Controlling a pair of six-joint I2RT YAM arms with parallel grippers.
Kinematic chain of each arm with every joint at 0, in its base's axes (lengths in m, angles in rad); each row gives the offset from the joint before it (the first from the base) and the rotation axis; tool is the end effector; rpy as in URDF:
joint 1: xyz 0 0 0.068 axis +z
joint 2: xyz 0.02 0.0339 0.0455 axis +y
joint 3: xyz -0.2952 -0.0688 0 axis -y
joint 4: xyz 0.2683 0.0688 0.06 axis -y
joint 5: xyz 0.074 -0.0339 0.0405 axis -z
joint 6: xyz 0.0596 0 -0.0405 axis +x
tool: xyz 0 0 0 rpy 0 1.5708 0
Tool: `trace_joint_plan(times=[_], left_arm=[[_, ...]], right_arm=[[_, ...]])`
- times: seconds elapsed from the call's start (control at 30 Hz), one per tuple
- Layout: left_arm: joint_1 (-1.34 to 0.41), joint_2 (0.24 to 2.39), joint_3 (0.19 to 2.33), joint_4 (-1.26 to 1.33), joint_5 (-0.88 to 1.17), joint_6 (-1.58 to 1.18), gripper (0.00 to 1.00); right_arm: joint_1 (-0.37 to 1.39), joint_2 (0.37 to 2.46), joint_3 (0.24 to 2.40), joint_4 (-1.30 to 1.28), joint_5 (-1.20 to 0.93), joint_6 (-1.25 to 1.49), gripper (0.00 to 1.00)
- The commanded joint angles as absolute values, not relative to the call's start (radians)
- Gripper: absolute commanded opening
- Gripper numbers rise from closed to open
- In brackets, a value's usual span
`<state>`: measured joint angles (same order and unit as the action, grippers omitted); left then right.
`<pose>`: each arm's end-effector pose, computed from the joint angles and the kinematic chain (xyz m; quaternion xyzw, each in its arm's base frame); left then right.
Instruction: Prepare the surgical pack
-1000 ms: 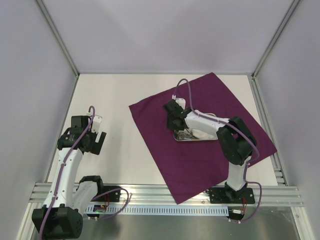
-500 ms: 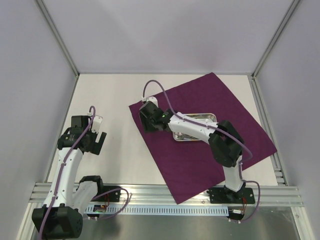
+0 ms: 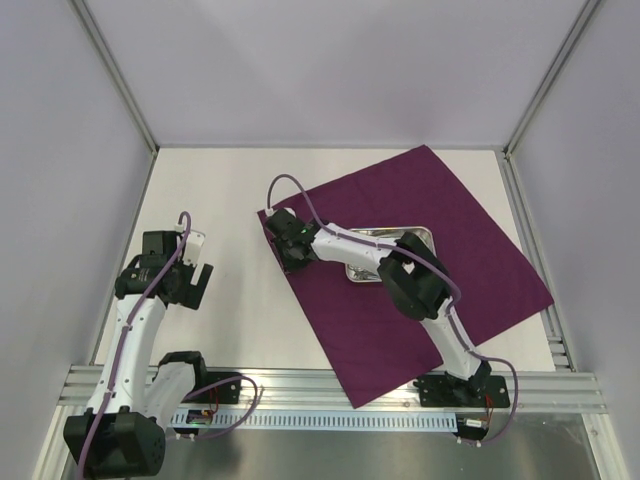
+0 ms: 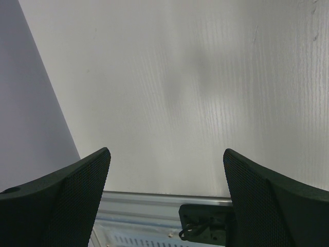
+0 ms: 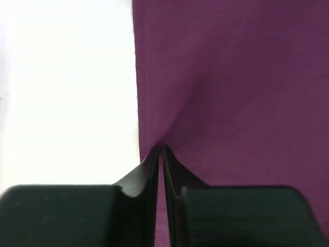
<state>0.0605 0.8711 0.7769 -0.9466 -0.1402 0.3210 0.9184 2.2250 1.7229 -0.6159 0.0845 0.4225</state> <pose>0.1691 0.0186 0.2591 0.1069 0.9570 0.1159 0.2437 0.3209 0.4118 0.1513 -0.2298 0.9462 0.1071 0.2013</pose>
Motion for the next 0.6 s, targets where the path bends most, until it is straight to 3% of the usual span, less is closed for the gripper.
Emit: trace_joint_plan(times=[0.0,0.5,0.53,0.57], left_arm=[[0.057,0.871,0.793,-0.933,-0.138,0.331,1.0],[0.058,0.87,0.788,-0.927,-0.16,0.336,1.0],[0.058,0.871,0.792,-0.928,-0.163,0.336,1.0],[0.057,0.874,0.795,-0.931,-0.166,0.336,1.0]], right_arm=[[0.951,2.324,1.758,-0.669,0.015,0.426,0.02],[1.098,2.491,2.179,-0.656,-0.282,0.357,0.01],[1.106,2.494,2.201,-0.669,-0.31,0.357,0.03],[1.109,2.482,2.21,-0.669,-0.322,0.362,0.16]])
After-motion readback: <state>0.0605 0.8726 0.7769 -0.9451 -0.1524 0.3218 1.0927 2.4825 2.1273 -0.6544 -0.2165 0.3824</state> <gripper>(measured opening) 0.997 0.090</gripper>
